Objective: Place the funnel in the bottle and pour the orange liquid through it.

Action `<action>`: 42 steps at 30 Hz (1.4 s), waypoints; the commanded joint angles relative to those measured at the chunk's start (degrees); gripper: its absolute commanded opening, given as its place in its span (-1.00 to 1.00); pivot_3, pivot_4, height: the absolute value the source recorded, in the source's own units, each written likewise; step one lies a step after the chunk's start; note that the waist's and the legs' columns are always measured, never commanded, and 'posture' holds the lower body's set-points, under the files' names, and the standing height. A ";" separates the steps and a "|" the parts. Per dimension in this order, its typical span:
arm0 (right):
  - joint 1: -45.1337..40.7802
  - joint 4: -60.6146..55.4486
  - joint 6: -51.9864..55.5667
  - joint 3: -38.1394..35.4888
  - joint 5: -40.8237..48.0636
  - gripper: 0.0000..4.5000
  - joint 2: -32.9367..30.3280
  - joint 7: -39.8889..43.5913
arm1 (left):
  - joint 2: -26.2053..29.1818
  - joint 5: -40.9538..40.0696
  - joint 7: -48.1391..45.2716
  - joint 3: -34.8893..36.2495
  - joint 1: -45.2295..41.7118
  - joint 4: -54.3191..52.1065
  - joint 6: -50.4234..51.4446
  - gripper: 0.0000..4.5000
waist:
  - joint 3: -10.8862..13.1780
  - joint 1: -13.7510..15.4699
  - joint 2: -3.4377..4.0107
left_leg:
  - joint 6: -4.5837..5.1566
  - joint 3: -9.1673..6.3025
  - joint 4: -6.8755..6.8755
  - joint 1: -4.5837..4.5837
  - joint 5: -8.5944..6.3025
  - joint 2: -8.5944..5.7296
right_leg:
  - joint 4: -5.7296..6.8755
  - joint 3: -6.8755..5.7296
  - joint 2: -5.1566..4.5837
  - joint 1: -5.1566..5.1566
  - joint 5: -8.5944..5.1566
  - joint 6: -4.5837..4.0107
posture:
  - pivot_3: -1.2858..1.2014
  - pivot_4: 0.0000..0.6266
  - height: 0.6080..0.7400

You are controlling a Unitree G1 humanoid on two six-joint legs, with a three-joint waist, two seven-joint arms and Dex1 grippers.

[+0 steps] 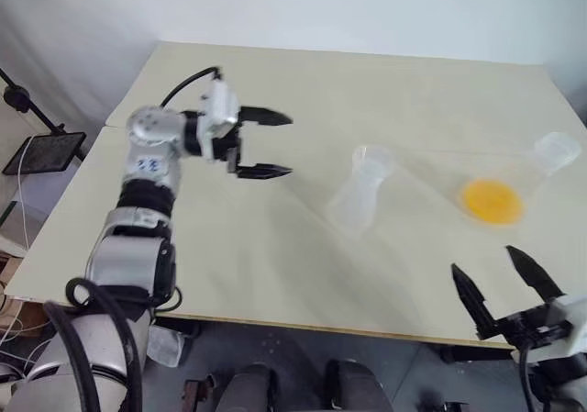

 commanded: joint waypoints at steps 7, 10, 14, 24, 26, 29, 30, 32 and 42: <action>1.29 4.78 -6.45 -10.51 1.03 1.00 5.77 -6.64 | 1.22 -9.20 12.39 3.84 23.71 -35.60 17.40 0.97 | -0.01 0.66 0.01 | -0.06 -0.51 0.07 0.01 -0.03 -0.07 | -0.03 0.89 -0.05 0.15 0.00 -0.01 | 0.03 -0.52 1.00; 1.16 4.31 -5.38 -10.20 0.92 1.00 4.74 -6.43 | -0.10 -11.88 15.92 3.60 27.13 -42.94 21.24 0.97 | 0.00 0.49 0.03 | -0.09 -0.52 0.03 0.01 -0.05 -0.06 | -0.04 1.06 -0.02 0.14 0.00 -0.01 | 0.03 -0.52 1.00; -2.22 2.81 0.62 -9.28 2.58 1.00 0.67 -8.75 | -1.10 -13.76 19.10 3.09 28.72 -48.10 24.69 0.97 | -0.08 0.12 0.17 | -0.13 -0.47 0.03 0.07 -0.03 -0.03 | -0.03 1.10 0.01 0.15 -0.01 -0.02 | 0.03 -0.52 1.00; -20.79 6.29 19.33 -8.70 5.95 1.00 -10.02 -19.67 | -2.43 -16.46 23.96 1.78 32.23 -55.74 29.31 0.97 | -0.14 -0.74 0.27 | -0.22 -0.40 0.00 0.08 0.03 0.01 | -0.02 1.10 0.05 0.10 -0.02 -0.05 | 0.03 -0.52 1.00; -23.18 6.76 21.65 -8.25 5.82 1.00 -11.02 -20.54 | -2.28 -16.83 24.47 1.74 32.88 -56.96 29.89 0.97 | -0.14 -0.57 0.26 | -0.21 -0.40 0.00 0.07 0.04 -0.01 | -0.02 1.10 0.04 0.10 -0.02 -0.05 | 0.03 -0.52 1.00; -27.02 9.05 24.54 -7.64 6.10 1.00 -12.14 -21.18 | -2.18 -16.98 24.92 1.64 33.58 -57.92 30.24 0.97 | -0.14 -0.37 0.27 | -0.19 -0.42 0.00 0.05 0.04 -0.03 | -0.03 1.09 0.04 0.11 -0.02 -0.05 | 0.03 -0.52 1.00; -28.65 10.39 24.95 -7.65 5.74 1.00 -12.60 -21.54 | -2.21 -16.94 25.00 1.54 33.74 -58.12 30.25 0.97 | -0.14 -0.37 0.26 | -0.19 -0.41 0.00 0.05 0.05 -0.04 | -0.04 1.10 0.04 0.11 -0.02 -0.05 | 0.03 -0.52 1.00; -32.59 14.18 25.22 -7.03 4.23 1.00 -14.23 -21.29 | -2.62 -16.94 25.60 1.27 33.70 -58.54 30.41 0.97 | -0.14 -0.53 0.26 | -0.18 -0.39 0.00 0.05 0.05 -0.04 | -0.04 1.10 0.04 0.11 -0.02 -0.05 | 0.03 -0.52 1.00; -45.58 28.30 24.53 -4.17 0.45 1.00 -16.78 -19.41 | -2.84 -17.70 26.87 0.35 33.73 -60.25 31.16 0.97 | -0.14 -0.74 0.27 | -0.17 -0.30 -0.02 0.01 0.08 -0.03 | -0.05 1.11 0.06 0.05 -0.02 -0.05 | 0.03 -0.52 1.00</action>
